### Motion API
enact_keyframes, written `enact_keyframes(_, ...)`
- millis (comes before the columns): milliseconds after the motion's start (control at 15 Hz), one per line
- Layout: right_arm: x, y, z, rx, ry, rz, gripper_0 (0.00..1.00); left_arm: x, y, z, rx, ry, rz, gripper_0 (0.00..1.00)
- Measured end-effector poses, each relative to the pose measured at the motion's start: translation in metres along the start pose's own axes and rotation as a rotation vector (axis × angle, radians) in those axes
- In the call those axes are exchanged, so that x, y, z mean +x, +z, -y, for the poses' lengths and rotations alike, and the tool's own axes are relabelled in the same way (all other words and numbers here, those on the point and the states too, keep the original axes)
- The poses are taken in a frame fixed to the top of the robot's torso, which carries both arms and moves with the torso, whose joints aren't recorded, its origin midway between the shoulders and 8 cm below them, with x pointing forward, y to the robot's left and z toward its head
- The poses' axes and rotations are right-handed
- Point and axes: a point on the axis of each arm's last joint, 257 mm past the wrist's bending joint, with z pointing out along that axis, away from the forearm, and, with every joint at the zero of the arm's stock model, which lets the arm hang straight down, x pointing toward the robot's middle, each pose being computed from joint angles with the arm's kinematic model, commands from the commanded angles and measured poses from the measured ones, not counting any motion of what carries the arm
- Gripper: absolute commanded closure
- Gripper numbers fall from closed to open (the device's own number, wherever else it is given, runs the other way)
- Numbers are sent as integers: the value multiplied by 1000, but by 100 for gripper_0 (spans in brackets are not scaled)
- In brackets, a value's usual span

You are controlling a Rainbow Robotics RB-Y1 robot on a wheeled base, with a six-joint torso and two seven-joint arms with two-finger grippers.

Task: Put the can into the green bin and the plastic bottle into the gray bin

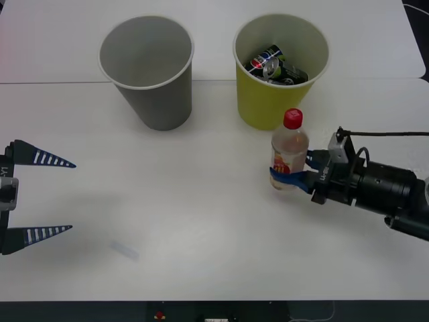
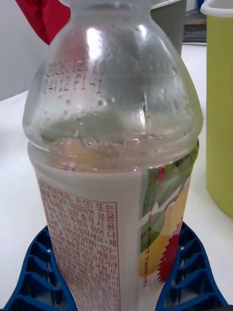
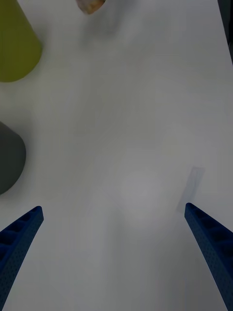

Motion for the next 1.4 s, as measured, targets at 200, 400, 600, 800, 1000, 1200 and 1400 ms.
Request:
enact_keyframes(200, -26, -6, -18, -8, 39, -20, 100, 0, 0, 0, 0, 0, 0, 0)
enact_keyframes(400, -52, -7, -32, -23, 79, -31, 100, 0, 0, 0, 0, 0, 0, 0)
enact_keyframes(600, -76, -6, -42, -21, 96, -52, 100, 0, 0, 0, 0, 0, 0, 0)
enact_keyframes(800, -104, -4, -52, -13, 119, -57, 100, 0, 0, 0, 0, 0, 0, 0)
enact_keyframes(1000, -129, -2, -61, -26, 123, -87, 100, 0, 0, 0, 0, 0, 0, 0)
enact_keyframes(1200, -145, 2, -65, -23, 123, -130, 100, 0, 0, 0, 0, 0, 0, 0)
enact_keyframes(1400, -163, 13, -64, -13, 92, -166, 100, 0, 0, 0, 0, 0, 0, 0)
